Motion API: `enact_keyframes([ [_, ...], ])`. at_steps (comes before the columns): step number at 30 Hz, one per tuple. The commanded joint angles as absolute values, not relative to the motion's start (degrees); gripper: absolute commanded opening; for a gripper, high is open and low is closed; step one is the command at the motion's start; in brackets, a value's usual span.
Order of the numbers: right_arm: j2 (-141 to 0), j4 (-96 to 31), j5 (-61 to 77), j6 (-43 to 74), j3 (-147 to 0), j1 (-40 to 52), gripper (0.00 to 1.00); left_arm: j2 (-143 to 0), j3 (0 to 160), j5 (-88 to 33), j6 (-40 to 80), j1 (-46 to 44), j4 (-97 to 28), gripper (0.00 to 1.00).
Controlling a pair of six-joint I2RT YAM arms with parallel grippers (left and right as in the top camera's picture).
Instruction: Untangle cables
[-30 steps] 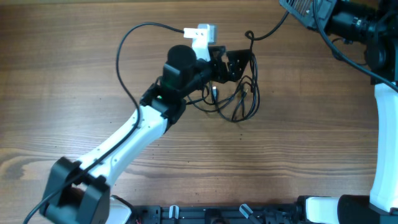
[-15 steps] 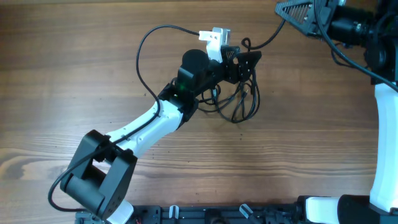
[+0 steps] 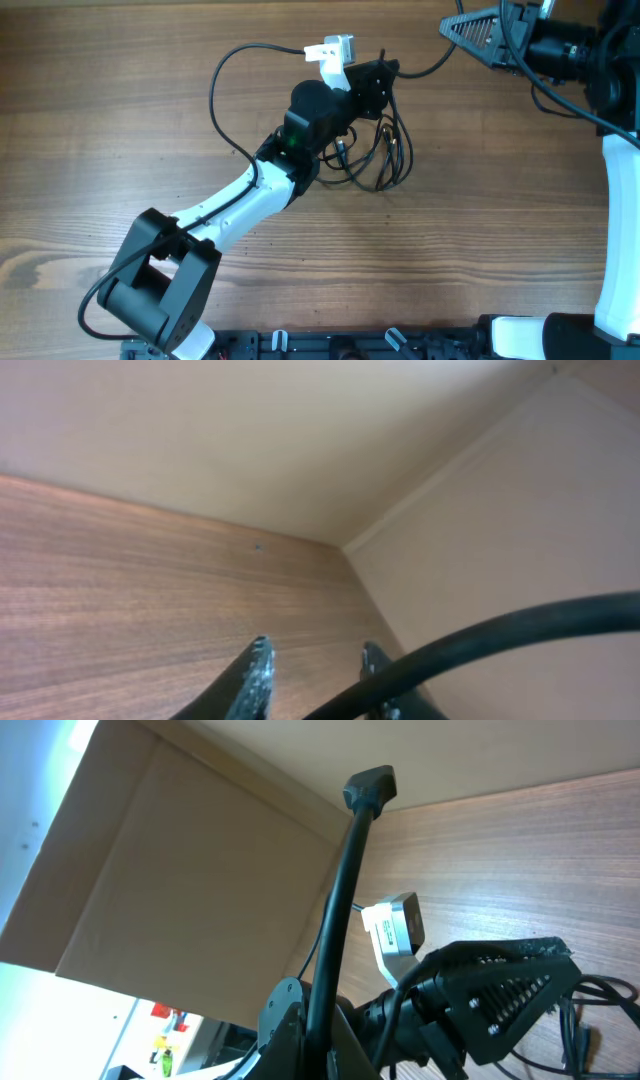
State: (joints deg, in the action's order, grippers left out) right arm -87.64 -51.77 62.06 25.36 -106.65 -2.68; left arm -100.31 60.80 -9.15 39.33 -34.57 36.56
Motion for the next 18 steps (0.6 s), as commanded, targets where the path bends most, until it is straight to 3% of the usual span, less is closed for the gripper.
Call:
enact_keyframes([
  [1, -86.87, -52.42, 65.28, 23.94, -107.94, -2.44, 0.04, -101.06, 60.99, -2.20, 39.99, -34.65, 34.00, 0.13],
  [4, -86.87, -52.84, 64.42, 23.05, -107.94, -2.44, 0.04, -101.06, 60.99, 1.61, 41.89, -34.65, 29.85, 0.04],
  [9, -86.89, -53.45, 54.35, 23.00, -107.90, -2.44, 0.04, -101.01, 60.99, 4.80, 42.28, -34.17, 20.16, 0.04],
  [13, -88.03, -53.32, 32.49, 24.64, -107.90, -2.44, 0.04, -96.51, 60.99, 4.47, 41.74, -32.40, 9.28, 0.04],
  [18, -94.26, -52.69, 26.39, 24.14, -107.90, -2.44, 0.04, -84.55, 60.99, 0.75, 36.21, -31.33, -3.11, 0.04],
])
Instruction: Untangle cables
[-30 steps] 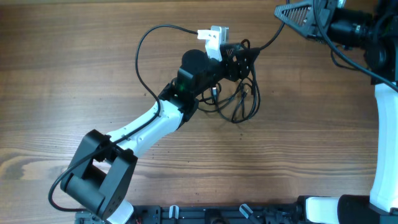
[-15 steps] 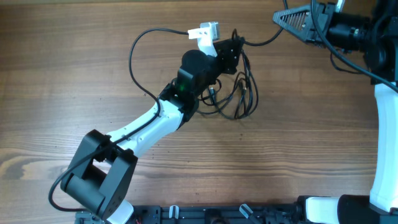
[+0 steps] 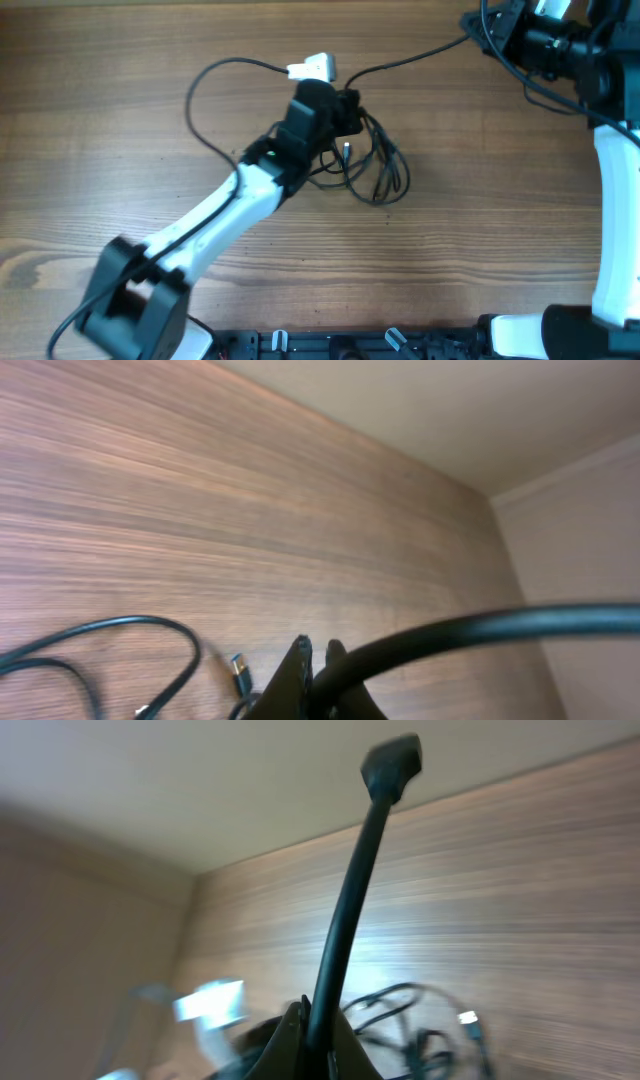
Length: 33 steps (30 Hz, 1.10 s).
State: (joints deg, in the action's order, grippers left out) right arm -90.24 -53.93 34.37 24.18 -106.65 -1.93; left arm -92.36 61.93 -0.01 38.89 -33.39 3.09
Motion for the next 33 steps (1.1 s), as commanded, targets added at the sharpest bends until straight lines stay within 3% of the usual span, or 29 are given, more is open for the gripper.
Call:
enact_keyframes([
  [1, -95.70, -52.47, 26.83, 23.97, -107.90, -2.44, 0.04, -82.74, 60.99, 0.54, 36.21, -31.33, -4.86, 0.04],
  [8, -104.99, -45.58, 43.44, 19.20, -107.90, -0.69, 0.04, -73.23, 60.99, -16.78, 36.47, -31.33, -15.94, 0.04],
  [11, -107.70, -47.66, 42.85, 18.09, -107.90, 2.44, 0.04, -73.76, 60.99, -28.73, 38.37, -31.31, -16.19, 0.04],
  [15, -109.34, -51.66, 36.58, 18.09, -107.87, 4.60, 0.07, -73.87, 60.99, -32.88, 43.62, -31.20, -15.49, 0.04],
  [27, -113.16, -54.92, 24.62, 16.47, -106.10, 4.82, 0.06, -73.87, 60.99, -55.94, 60.93, -20.97, 6.59, 0.04],
  [28, -113.16, -54.89, 25.52, 14.74, -106.10, 4.82, 0.14, -73.87, 60.99, -55.86, 60.90, -19.88, 6.68, 0.04],
  [31, -112.51, -54.87, 31.70, 9.87, -106.24, 4.80, 0.51, -74.32, 60.99, -53.49, 60.64, -17.02, 5.21, 0.04],
  [33, -111.22, -55.29, 35.77, 7.79, -106.96, 4.75, 0.57, -74.78, 60.99, -47.40, 60.25, -14.83, 0.64, 0.04],
])
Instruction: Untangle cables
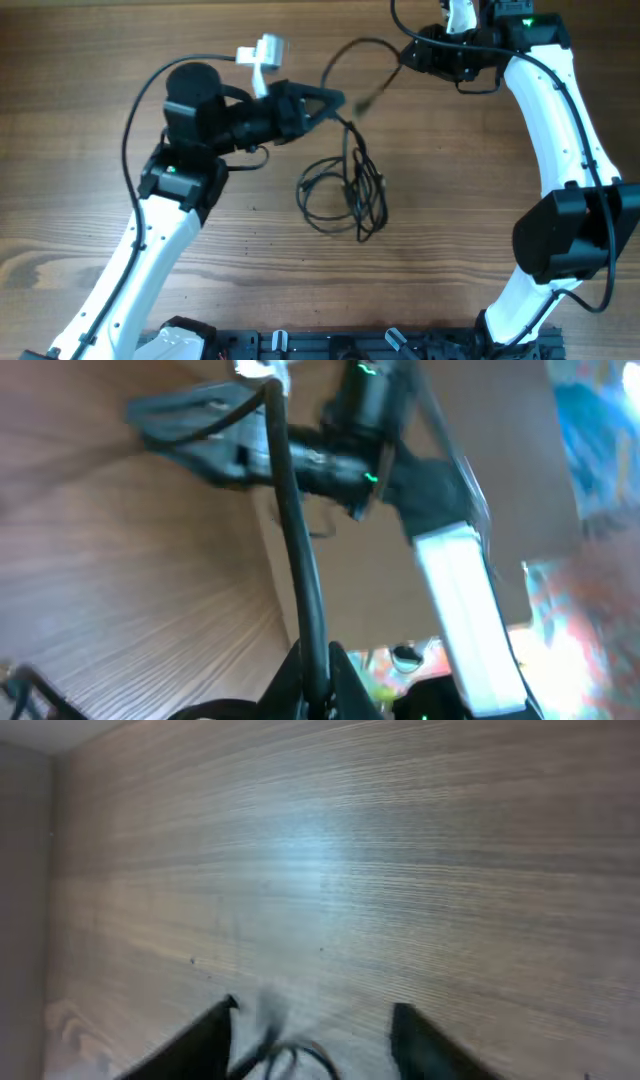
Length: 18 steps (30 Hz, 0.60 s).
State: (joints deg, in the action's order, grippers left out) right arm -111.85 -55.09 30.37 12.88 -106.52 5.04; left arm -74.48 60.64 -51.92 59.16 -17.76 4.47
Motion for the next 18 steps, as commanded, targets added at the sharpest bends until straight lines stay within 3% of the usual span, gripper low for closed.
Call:
enact_keyframes([
  [1, -109.69, -55.64, 36.32, 7.42, -107.68, 4.75, 0.59, -75.09, 60.99, -42.92, 60.25, -13.91, -2.17, 0.04],
  [4, -105.97, -55.96, 36.12, 5.48, -108.49, 4.75, 0.67, -75.96, 60.99, -34.76, 60.40, -12.95, -5.63, 0.04],
  [12, -101.89, -60.23, 45.52, -3.49, -107.72, 10.90, 0.66, -76.40, 60.99, -17.04, 68.31, -12.95, -6.26, 0.04],
  [18, -101.91, -59.33, 36.58, -2.04, -107.11, 18.87, 0.66, -76.40, 60.99, -15.35, 76.93, -12.95, -6.31, 0.04],
])
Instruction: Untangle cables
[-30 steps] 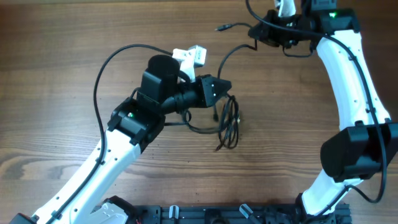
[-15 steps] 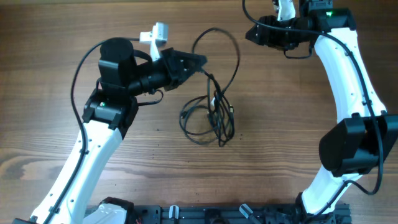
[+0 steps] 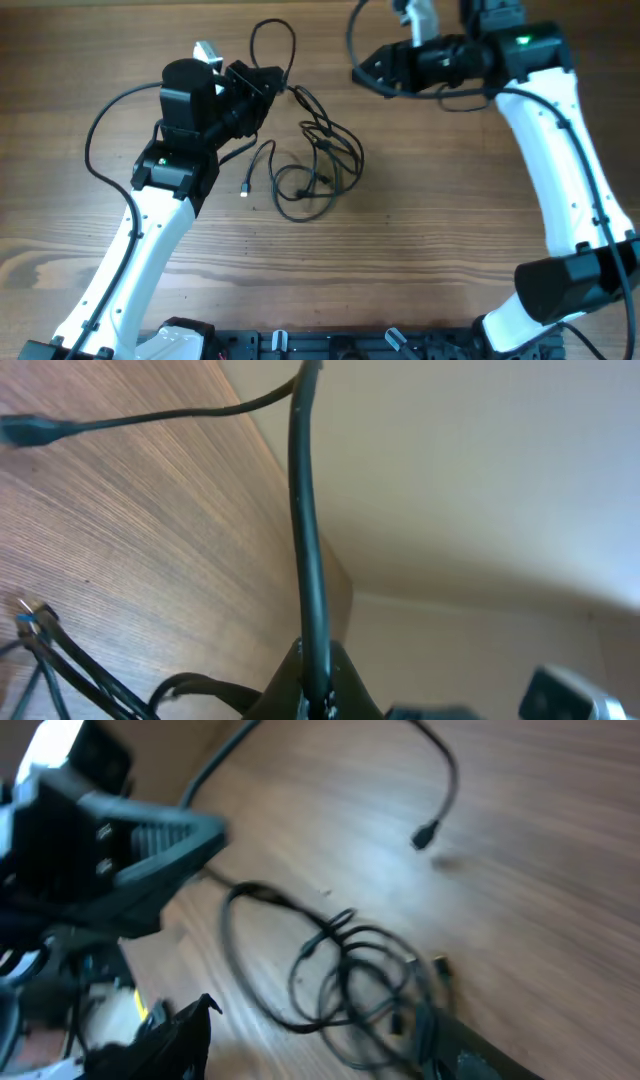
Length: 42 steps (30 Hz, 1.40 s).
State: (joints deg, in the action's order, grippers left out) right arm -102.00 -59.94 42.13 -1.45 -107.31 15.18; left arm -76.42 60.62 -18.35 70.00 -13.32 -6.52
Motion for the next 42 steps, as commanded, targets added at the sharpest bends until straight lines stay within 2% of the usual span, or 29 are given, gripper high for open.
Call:
enact_keyframes([
  [1, -101.91, -59.11, 34.63, -1.67, -107.11, 19.90, 0.66, -76.40, 60.99, -15.35, 77.49, -12.95, -6.28, 0.04],
  [7, -102.39, -56.16, 26.26, -3.01, -105.84, 25.74, 0.63, -76.40, 60.99, -17.15, 77.65, -12.95, -6.31, 0.04],
  [12, -105.89, -56.14, 25.23, -2.87, -105.62, 27.55, 0.62, -76.40, 60.99, -17.54, 77.62, -12.95, -6.33, 0.04],
  [14, -107.46, -56.03, 25.26, -2.81, -105.62, 27.57, 0.58, -76.40, 60.99, -17.56, 77.62, -12.95, -6.52, 0.04],
  [15, -108.25, -56.01, 25.23, -2.81, -105.62, 27.57, 0.51, -76.40, 60.99, -17.56, 77.60, -12.95, -6.79, 0.04],
  [16, -108.57, -55.94, 25.26, -2.63, -105.62, 27.40, 0.34, -76.40, 60.99, -17.56, 77.60, -12.95, -7.09, 0.04],
  [18, -108.86, -55.48, 25.26, -0.78, -105.62, 27.03, 0.20, -76.40, 60.99, -17.56, 77.60, -12.95, -8.54, 0.04],
  [21, -108.86, -54.37, 25.26, 0.99, -105.65, 26.96, 0.08, -76.40, 60.99, -17.50, 76.95, -12.95, -10.94, 0.04],
  [23, -108.86, -53.98, 25.28, 2.11, -105.65, 26.81, 0.04, -76.40, 60.99, -17.50, 74.63, -12.95, -12.01, 0.04],
  [28, -108.42, -54.50, 25.98, 6.20, -105.69, 24.40, 0.04, -76.40, 60.99, -17.54, 67.35, -12.95, -13.02, 0.04],
  [33, -105.43, -55.35, 32.80, 6.17, -105.69, 18.81, 0.04, -76.40, 60.99, -17.52, 60.75, -12.95, -14.04, 0.04],
  [42, -96.88, -56.82, 35.92, 8.08, -105.69, 8.38, 0.04, -76.40, 60.99, -17.52, 55.68, -12.95, -14.96, 0.04],
])
